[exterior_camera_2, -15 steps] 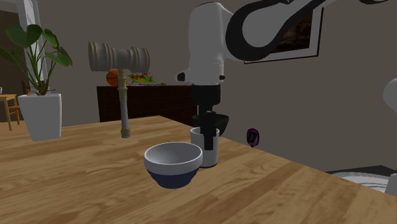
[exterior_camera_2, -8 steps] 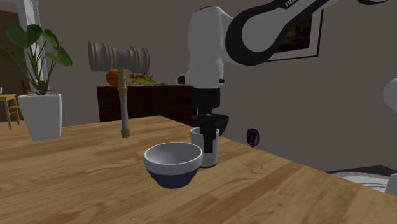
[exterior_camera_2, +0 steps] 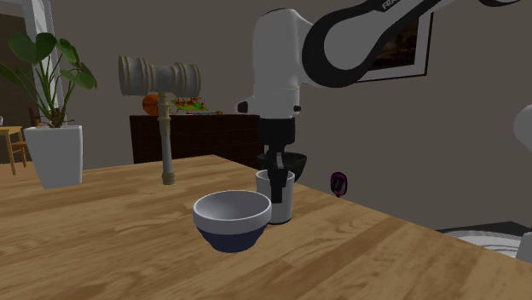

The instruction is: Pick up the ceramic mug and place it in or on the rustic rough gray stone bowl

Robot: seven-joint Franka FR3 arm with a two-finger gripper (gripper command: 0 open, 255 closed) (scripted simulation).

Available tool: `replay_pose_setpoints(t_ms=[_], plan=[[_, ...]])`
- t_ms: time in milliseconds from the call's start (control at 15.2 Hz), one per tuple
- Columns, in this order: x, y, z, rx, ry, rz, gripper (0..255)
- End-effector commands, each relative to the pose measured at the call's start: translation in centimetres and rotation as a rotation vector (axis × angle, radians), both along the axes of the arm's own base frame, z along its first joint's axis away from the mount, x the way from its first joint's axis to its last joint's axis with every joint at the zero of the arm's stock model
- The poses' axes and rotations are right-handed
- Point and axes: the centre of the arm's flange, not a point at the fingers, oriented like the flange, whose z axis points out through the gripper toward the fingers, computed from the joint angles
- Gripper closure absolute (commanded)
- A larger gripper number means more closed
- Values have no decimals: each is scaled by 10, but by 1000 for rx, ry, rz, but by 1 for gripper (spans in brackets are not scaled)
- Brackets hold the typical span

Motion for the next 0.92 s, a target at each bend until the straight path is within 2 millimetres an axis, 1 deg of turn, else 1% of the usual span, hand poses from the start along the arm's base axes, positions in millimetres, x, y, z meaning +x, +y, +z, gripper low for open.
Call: replay_pose_setpoints(t_ms=[0,198,858], plan=[[0,0,0,0,0,0,255],[0,0,0,0,0,0,255],[0,0,53,0,0,0,255]])
